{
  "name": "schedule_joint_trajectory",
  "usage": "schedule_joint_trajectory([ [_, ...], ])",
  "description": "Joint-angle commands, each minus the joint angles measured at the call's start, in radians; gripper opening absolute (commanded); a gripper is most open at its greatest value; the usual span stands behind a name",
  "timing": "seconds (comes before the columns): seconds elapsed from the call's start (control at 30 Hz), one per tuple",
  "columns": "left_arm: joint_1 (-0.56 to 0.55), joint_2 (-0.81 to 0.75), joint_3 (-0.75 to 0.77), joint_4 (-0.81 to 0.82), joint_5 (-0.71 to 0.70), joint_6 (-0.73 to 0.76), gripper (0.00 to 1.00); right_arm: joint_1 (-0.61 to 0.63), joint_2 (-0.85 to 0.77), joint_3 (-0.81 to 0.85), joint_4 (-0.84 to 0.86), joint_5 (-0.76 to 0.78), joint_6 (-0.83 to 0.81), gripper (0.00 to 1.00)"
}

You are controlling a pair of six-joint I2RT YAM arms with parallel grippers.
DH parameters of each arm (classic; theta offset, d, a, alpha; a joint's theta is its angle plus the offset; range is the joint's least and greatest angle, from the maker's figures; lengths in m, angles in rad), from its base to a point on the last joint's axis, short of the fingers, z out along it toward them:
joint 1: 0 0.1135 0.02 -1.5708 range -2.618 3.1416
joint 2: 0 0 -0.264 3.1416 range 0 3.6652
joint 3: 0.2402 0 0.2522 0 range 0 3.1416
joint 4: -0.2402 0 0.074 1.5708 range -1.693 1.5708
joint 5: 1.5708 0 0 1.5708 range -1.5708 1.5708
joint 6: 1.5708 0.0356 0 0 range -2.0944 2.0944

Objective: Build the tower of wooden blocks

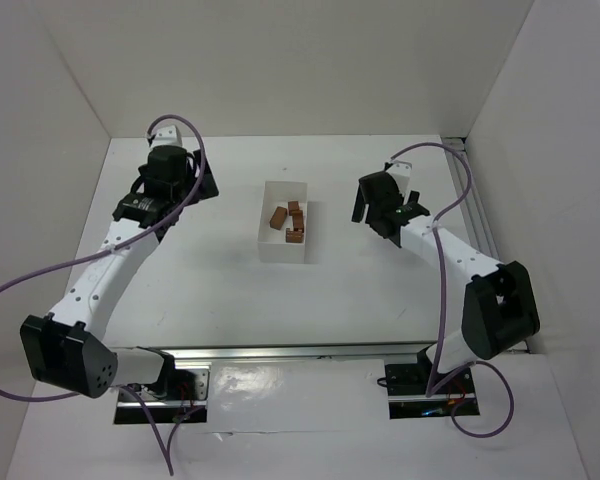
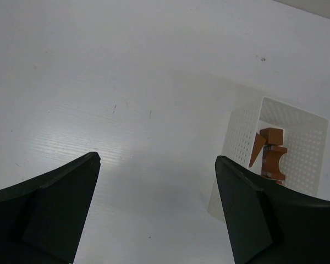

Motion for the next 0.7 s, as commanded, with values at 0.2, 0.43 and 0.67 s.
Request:
schedule_joint_trajectory([
  [0.2, -0.058, 0.065, 0.166, -0.048, 0.195, 0.091, 0.99, -0.023, -0.131, -0.069, -0.017, -0.106, -0.001, 1.0],
  [0.43, -0.334, 0.353, 0.473, -0.24, -0.034, 0.071, 0.99, -0.041, -0.286, -0.14, -0.158, -0.094, 0.02, 1.0],
  [0.67, -0.425, 0.674, 0.709, -0.249, 0.095, -0.016, 0.99, -0.06, -0.457, -0.2, -0.23, -0.085, 0.101, 1.0],
])
